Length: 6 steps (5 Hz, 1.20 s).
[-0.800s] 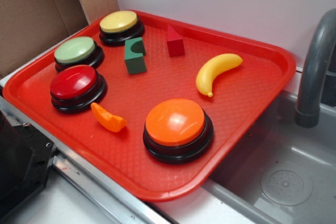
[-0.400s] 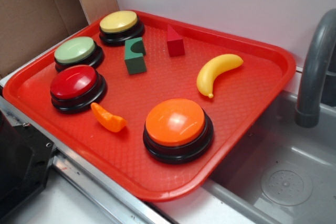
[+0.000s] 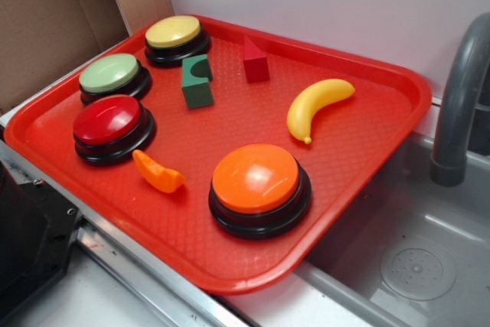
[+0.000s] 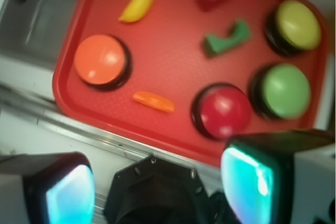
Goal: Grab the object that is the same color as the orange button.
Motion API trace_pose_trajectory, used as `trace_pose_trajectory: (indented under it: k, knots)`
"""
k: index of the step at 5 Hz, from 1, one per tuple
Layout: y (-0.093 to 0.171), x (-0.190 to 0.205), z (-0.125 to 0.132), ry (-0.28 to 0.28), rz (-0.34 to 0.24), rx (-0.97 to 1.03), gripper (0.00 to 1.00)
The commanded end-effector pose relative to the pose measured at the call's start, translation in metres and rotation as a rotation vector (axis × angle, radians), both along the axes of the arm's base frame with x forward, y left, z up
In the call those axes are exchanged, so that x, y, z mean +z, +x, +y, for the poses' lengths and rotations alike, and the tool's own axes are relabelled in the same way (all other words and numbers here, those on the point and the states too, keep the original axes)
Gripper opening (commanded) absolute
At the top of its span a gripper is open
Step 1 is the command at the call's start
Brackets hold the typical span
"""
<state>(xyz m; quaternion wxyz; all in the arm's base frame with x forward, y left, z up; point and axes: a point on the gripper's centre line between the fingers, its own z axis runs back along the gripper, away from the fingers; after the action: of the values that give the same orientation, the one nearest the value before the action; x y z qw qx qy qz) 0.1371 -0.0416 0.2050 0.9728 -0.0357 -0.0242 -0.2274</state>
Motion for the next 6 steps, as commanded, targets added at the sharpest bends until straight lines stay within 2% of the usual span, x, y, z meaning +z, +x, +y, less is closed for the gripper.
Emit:
trace_pose_trajectory:
  k: [1, 2, 3, 4, 6]
  knots:
    - [0.008, -0.049, -0.025, 0.087, 0.006, -0.526, 1.0]
    - [0.011, -0.08, -0.028, 0.153, -0.028, -0.767, 1.0]
    - [0.024, -0.104, -0.026, 0.186, -0.011, -0.817, 1.0]
    - [0.034, -0.135, -0.019, 0.216, 0.031, -0.818, 1.0]
    - [0.029, -0.171, -0.022, 0.19, 0.113, -0.869, 1.0]
